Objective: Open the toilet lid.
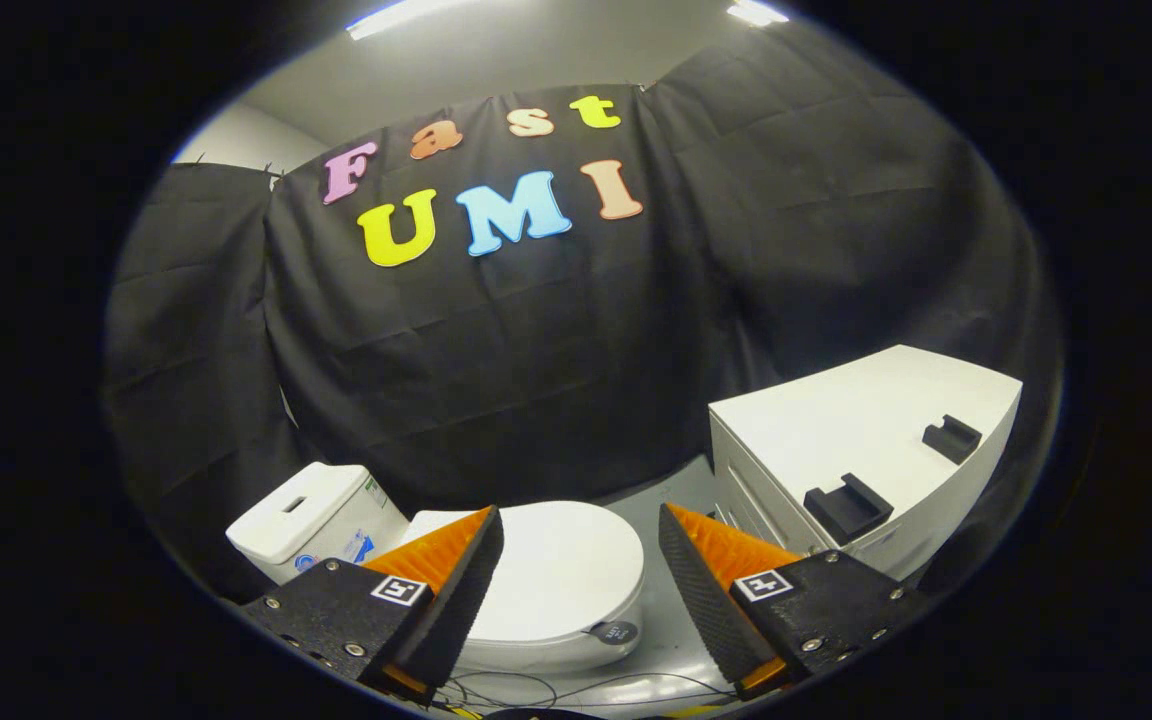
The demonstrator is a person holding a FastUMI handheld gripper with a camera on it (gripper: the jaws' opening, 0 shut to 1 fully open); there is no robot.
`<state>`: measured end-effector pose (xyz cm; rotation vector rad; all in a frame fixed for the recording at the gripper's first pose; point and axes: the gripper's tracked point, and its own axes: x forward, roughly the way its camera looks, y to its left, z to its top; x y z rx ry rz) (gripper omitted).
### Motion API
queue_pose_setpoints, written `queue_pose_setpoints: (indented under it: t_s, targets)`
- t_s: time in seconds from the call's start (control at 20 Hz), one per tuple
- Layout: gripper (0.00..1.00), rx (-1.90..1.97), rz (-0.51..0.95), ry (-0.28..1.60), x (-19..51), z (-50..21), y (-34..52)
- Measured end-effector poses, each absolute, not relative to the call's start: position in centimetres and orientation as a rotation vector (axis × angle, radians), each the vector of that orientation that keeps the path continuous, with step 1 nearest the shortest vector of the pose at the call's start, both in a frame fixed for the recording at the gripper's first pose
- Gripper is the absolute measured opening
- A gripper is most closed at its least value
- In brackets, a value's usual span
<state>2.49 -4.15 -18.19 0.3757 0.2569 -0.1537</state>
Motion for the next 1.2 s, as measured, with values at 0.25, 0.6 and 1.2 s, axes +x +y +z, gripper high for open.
queue_pose_setpoints:
  t_s: [0.25,0.6,1.2]
  targets:
    - [0.95,0.441,-0.141,0.329,2.5,-22.1,-3.3]
    - [0.95,0.548,-0.204,0.438,1.5,-27.5,-4.2]
    - [0.94,0.863,-0.356,0.552,-0.7,-34.3,-5.8]
